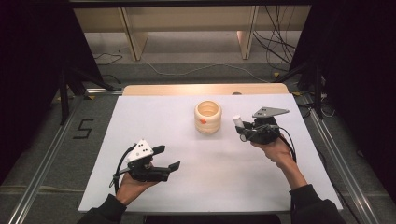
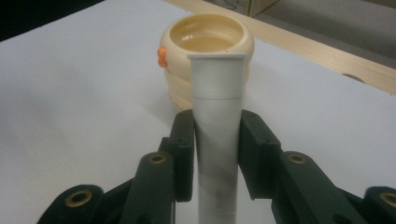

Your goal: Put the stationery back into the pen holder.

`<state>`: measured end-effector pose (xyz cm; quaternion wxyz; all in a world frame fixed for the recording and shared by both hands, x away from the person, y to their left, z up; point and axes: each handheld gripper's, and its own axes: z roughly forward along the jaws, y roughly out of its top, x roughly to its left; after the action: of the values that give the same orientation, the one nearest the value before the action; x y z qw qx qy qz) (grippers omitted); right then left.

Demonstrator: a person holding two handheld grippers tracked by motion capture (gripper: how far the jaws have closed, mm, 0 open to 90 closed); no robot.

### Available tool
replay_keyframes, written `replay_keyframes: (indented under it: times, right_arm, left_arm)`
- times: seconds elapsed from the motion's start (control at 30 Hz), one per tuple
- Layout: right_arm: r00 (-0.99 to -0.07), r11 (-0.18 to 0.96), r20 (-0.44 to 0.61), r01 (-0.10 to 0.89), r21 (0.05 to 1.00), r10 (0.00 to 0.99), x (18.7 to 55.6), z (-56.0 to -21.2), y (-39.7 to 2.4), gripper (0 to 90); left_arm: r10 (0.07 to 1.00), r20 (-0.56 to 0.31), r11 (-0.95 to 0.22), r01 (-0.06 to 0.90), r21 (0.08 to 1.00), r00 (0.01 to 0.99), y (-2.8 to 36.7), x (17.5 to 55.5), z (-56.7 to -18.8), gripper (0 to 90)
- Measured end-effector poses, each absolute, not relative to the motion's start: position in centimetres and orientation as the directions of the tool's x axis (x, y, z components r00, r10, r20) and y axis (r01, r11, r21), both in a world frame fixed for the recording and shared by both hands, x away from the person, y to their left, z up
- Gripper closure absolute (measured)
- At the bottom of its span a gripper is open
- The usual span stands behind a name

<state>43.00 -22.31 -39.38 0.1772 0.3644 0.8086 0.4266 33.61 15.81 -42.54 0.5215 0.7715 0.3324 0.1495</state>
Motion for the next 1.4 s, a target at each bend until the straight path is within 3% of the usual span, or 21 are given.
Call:
replay_keyframes:
  times: [1.4]
  right_arm:
    - [-0.647,0.328,0.022,0.416,0.848,0.762,49.8,-36.8,-15.5,69.1]
  left_arm:
    - [0.664,-0.124,-0.227,0.357,0.906,0.737,15.9,33.6,-42.5,17.1]
